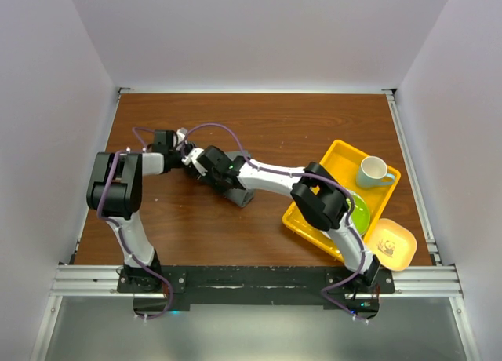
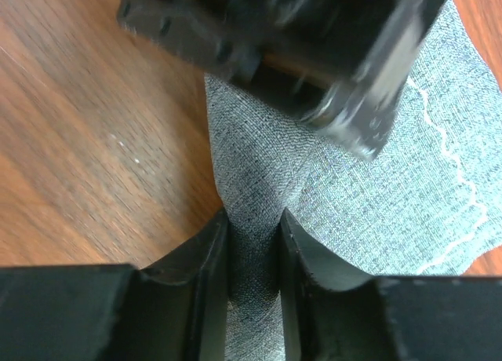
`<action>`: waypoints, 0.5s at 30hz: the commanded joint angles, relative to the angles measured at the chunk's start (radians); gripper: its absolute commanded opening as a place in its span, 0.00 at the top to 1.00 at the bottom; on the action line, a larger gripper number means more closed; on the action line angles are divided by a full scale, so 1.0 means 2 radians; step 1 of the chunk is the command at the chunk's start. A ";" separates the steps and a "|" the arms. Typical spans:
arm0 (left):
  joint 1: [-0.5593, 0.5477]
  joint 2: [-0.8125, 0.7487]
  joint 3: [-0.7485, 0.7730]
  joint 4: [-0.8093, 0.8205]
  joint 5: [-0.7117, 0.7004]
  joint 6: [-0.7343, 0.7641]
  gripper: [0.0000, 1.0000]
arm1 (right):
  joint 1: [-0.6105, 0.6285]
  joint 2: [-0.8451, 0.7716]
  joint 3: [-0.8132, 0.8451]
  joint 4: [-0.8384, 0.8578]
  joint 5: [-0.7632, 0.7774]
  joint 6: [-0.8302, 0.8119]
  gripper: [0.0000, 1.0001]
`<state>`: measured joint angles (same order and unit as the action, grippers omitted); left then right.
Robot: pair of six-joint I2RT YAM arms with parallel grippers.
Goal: Fold the napkin, place the utensils inside, and roll it up
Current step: Roll the napkin with the utensil
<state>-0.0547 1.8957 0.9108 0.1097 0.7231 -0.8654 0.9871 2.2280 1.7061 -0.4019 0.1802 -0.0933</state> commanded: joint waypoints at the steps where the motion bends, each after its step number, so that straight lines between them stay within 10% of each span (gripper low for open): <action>1: 0.027 -0.036 0.058 -0.105 -0.047 0.078 0.72 | -0.023 0.005 0.007 -0.008 -0.065 0.025 0.78; 15: 0.037 -0.085 0.037 -0.008 -0.015 0.029 0.71 | -0.189 0.107 0.018 0.062 -0.585 0.278 0.81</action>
<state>0.0544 1.7481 1.0466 -0.0494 0.6350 -0.7475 0.6445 2.3482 1.7531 -0.3336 -0.7174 0.2417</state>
